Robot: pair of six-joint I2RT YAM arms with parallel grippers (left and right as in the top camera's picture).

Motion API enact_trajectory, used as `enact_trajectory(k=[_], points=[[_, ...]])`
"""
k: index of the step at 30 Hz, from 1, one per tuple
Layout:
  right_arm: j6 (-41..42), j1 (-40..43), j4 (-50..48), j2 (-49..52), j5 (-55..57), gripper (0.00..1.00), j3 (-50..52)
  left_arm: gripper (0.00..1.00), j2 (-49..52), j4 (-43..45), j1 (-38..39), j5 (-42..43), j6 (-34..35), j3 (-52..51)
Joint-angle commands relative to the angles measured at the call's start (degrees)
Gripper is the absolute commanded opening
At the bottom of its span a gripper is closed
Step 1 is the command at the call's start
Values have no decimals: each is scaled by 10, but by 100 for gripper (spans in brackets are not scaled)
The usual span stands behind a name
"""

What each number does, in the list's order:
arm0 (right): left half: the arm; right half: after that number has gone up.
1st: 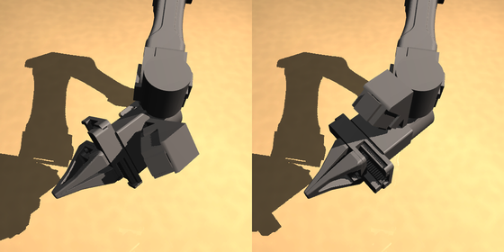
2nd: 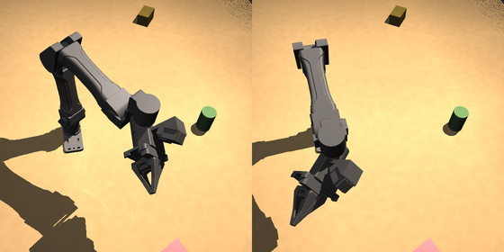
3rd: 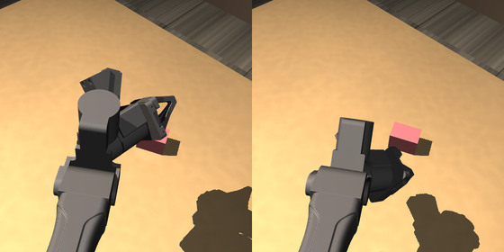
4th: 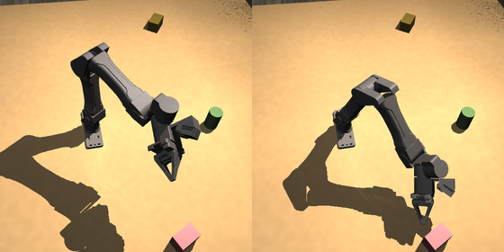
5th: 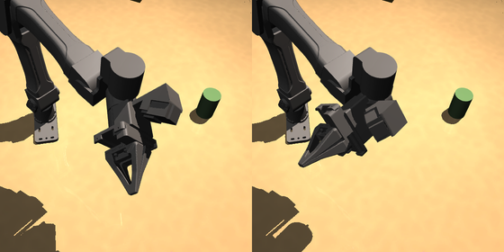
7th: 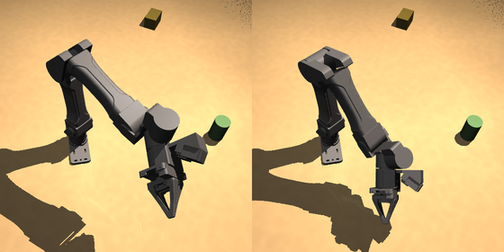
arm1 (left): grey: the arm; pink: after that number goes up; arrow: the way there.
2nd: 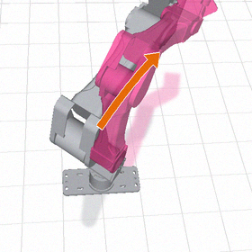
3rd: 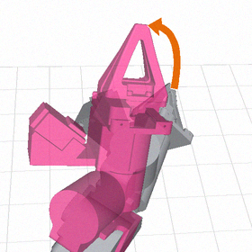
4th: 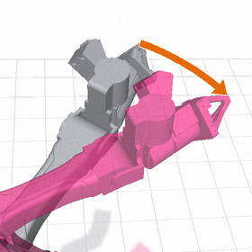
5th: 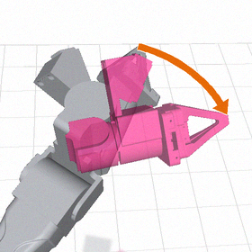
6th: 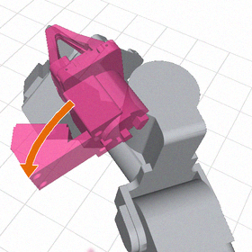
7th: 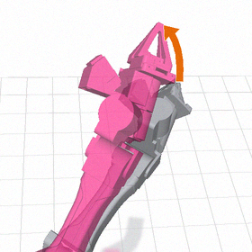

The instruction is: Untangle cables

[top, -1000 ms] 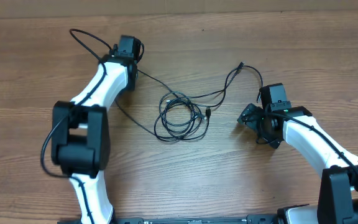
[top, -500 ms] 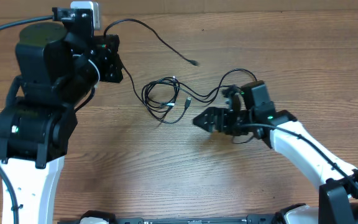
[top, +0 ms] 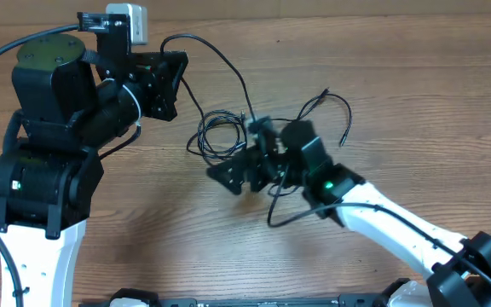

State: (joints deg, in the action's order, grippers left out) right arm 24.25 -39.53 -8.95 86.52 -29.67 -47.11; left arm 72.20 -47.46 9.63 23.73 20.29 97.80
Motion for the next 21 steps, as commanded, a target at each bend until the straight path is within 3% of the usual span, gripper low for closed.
enact_trajectory(k=[1,7,13,14,16,18,21], points=[[-95,-44,-31,0,118,100,-2,4,-12,11,-3,27,90,-2],[-98,-66,-109,40,244,99,-2,4,-13,41,-3,131,139,-2],[-98,-66,-162,80,316,96,-2,4,-19,42,-3,150,164,-2],[-98,-65,-166,83,316,92,-2,4,-21,43,-3,154,175,-1],[-98,-65,-164,84,318,76,-2,4,-26,44,-3,149,174,-1],[-98,-65,-159,84,318,41,-2,4,-30,44,-9,144,174,-1],[-97,-64,-147,84,338,7,-2,4,-33,44,-32,141,173,-1]])
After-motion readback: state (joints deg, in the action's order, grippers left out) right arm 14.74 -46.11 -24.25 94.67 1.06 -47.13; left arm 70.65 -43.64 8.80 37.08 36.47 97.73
